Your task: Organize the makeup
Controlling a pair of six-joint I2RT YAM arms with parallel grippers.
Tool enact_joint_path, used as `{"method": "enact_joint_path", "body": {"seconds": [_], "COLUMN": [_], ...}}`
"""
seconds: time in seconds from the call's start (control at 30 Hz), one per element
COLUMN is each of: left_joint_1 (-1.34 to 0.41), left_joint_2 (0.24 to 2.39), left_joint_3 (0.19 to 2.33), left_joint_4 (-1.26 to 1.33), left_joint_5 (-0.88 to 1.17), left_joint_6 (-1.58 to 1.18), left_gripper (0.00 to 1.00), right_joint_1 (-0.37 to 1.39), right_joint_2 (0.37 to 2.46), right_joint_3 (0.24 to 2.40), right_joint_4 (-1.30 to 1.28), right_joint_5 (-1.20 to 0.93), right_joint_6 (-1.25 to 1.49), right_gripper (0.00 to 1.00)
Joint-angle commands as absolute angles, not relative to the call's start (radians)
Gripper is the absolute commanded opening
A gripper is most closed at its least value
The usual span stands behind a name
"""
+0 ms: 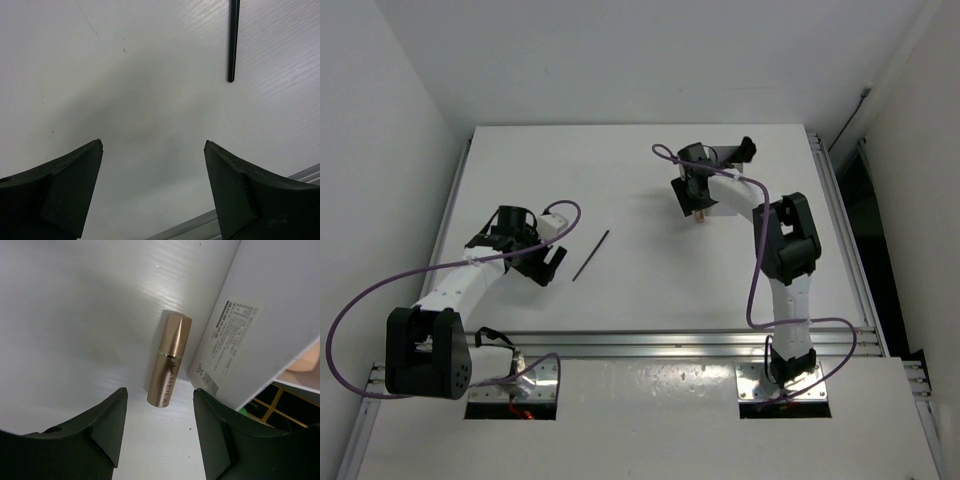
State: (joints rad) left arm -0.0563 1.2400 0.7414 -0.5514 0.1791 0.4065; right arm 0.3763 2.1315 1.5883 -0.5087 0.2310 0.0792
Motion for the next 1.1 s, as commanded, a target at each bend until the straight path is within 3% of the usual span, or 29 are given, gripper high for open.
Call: {"method": "enact_joint_path", "body": {"seconds": [0.0, 0.37, 0.53, 0.73, 0.87, 1.07], "left_joint_1": [-0.037, -0.037, -0.037, -0.037, -0.037, -0.037], "left_joint_2": [1.238, 1.238, 1.238, 1.238, 1.238, 1.238], "left_joint_3": [0.735, 0.735, 0.735, 0.735, 0.735, 0.735], "left_joint_4": [-0.538, -0.538, -0.538, -0.538, -0.538, -0.538], "left_joint_5": [0.189, 0.189, 0.189, 0.189, 0.189, 0.189], "left_joint_6": [0.411, 0.411, 0.411, 0.411, 0.411, 0.411], "left_gripper": [0.89, 0.89, 0.89, 0.89, 0.89, 0.89], "right_joint_1": [0.361, 0.333, 0.305, 0.291, 0.291, 0.293], "right_joint_2": [2.16, 2.243, 2.25, 2.25, 2.195, 2.036], "right_joint_3": [1.629, 1.701, 1.695, 1.677, 1.626, 1.549], "right_joint_4": [-0.529, -0.595, -0.603, -0.589, -0.522, -0.448], "right_joint_5": [0.222, 0.102, 0.005, -0.057, -0.132, -0.181], "right_joint_6": [0.083, 0.132, 0.178, 0.173, 0.114, -0.044], "right_gripper": [0.56, 0.55, 0.43, 0.09, 0.01, 0.0]}}
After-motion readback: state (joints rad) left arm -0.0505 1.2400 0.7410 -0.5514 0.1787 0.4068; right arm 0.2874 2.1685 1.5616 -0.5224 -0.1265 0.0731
